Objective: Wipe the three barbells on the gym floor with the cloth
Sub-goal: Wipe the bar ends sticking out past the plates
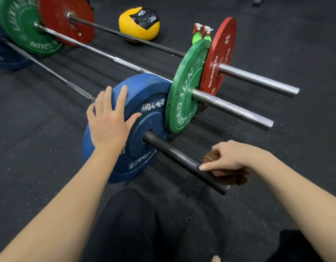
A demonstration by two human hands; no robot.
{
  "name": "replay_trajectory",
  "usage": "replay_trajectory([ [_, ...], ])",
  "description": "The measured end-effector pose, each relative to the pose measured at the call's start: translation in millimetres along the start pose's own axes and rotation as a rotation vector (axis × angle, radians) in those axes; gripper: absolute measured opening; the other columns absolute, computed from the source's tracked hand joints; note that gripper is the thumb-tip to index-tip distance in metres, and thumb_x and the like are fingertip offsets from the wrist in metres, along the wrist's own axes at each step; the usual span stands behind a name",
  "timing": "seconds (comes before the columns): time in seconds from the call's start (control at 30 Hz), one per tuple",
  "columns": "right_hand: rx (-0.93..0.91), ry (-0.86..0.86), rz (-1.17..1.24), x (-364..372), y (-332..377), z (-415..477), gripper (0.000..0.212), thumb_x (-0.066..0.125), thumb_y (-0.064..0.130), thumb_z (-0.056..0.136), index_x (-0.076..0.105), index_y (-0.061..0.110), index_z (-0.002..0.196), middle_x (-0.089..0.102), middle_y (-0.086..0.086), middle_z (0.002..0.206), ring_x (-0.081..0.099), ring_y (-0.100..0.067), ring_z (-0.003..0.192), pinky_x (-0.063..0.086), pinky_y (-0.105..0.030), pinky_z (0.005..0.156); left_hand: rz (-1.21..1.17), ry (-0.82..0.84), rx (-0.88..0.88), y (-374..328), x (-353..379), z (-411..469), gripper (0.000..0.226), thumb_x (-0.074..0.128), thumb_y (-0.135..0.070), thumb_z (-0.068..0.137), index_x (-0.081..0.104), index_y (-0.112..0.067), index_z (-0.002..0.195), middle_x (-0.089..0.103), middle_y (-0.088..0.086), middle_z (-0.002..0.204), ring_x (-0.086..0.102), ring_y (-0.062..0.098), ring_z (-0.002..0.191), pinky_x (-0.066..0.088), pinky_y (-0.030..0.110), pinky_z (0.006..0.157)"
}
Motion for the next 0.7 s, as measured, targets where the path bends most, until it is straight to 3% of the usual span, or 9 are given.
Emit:
replay_trajectory([
  [0.1, -0.111, -0.207, 0.197, -11, 32, -2, 0.072, 0.046, 0.097, 0.068, 0.061, 0.032, 0.093, 0.068, 0.012, 0.096, 0.064, -0.011, 0.089, 0.053, -0.035, 0.085, -0.102, -0.166, 0.118, -8, -12, -6, 0.062, 0.057, -0.057, 0.100, 0.052, -0.019, 0.148, 0.055, 0.017, 0.144, 0.050, 0.035, 0.132, 0.038, 0.055, 0.110],
  [0.2, -0.168, -0.308, 0.540, -10, 68, 5, 0.072, 0.043, 0.092, 0.077, 0.069, 0.028, 0.098, 0.072, 0.012, 0.098, 0.066, -0.011, 0.095, 0.051, -0.033, 0.090, -0.304, -0.227, 0.138, -33, -32, -33, 0.041, 0.062, -0.044, 0.100, 0.068, -0.017, 0.131, 0.063, 0.010, 0.130, 0.058, 0.031, 0.118, 0.042, 0.052, 0.098],
  [0.27, -0.176, -0.270, 0.822, -5, 87, 13, 0.078, 0.043, 0.093, 0.076, 0.077, 0.026, 0.097, 0.077, 0.011, 0.096, 0.070, -0.010, 0.097, 0.051, -0.035, 0.100, -0.646, 0.040, 0.004, -54, -36, -56, 0.042, 0.053, -0.049, 0.102, 0.066, -0.022, 0.132, 0.061, 0.000, 0.126, 0.059, 0.020, 0.116, 0.043, 0.047, 0.098],
  [0.33, -0.156, -0.137, 1.114, 6, 101, 22, 0.080, 0.041, 0.092, 0.079, 0.080, 0.025, 0.099, 0.079, 0.008, 0.098, 0.073, -0.013, 0.099, 0.050, -0.039, 0.104, -0.986, 0.424, -0.215, -73, -29, -78, 0.055, 0.043, -0.059, 0.100, 0.052, -0.031, 0.146, 0.052, -0.007, 0.135, 0.050, 0.006, 0.129, 0.039, 0.039, 0.113],
  [0.43, -0.138, 0.170, 1.440, 26, 113, 37, 0.093, 0.028, 0.090, 0.085, 0.075, 0.018, 0.120, 0.076, -0.008, 0.116, 0.071, -0.023, 0.111, 0.050, -0.043, 0.105, -1.291, 0.688, -0.427, -89, -20, -102, 0.060, 0.048, -0.068, 0.097, 0.033, -0.047, 0.151, 0.045, -0.026, 0.144, 0.038, -0.014, 0.137, 0.030, 0.019, 0.118],
  [0.5, -0.167, 0.273, 1.448, 34, 114, 46, 0.100, 0.021, 0.088, 0.087, 0.070, 0.011, 0.128, 0.072, -0.014, 0.122, 0.069, -0.028, 0.116, 0.049, -0.046, 0.107, -1.465, 0.728, -0.627, -89, -20, -112, 0.063, 0.060, -0.062, 0.088, 0.036, -0.052, 0.144, 0.053, -0.030, 0.139, 0.047, -0.017, 0.127, 0.037, 0.010, 0.107],
  [0.57, -0.167, 0.296, 1.362, 41, 110, 55, 0.100, 0.016, 0.086, 0.090, 0.070, 0.011, 0.126, 0.072, -0.013, 0.122, 0.068, -0.029, 0.117, 0.048, -0.045, 0.108, -1.519, 0.722, -0.742, -84, -13, -120, 0.062, 0.072, -0.049, 0.085, 0.049, -0.042, 0.141, 0.066, -0.017, 0.132, 0.060, -0.005, 0.121, 0.047, 0.013, 0.099],
  [0.63, -0.136, 0.155, 1.079, 45, 105, 60, 0.099, 0.012, 0.088, 0.088, 0.074, 0.018, 0.122, 0.072, -0.008, 0.123, 0.066, -0.027, 0.117, 0.044, -0.041, 0.109, -1.502, 0.735, -0.840, -83, -4, -126, 0.051, 0.082, -0.033, 0.086, 0.059, -0.035, 0.131, 0.072, -0.007, 0.122, 0.067, 0.007, 0.114, 0.054, 0.027, 0.098],
  [0.7, -0.093, -0.038, 0.706, 52, 97, 65, 0.092, 0.003, 0.078, 0.095, 0.066, 0.023, 0.133, 0.067, -0.009, 0.127, 0.060, -0.029, 0.118, 0.041, -0.041, 0.106, -1.483, 0.782, -0.983, -91, 1, -130, 0.042, 0.082, -0.023, 0.084, 0.062, -0.031, 0.120, 0.075, 0.003, 0.114, 0.072, 0.017, 0.105, 0.058, 0.040, 0.096],
])
Point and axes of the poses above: each hand's wrist, its own z-axis towards the middle knuckle, its own x-axis out of the palm, y = z × x, the point moved 2 cm from there along z, towards the middle knuckle
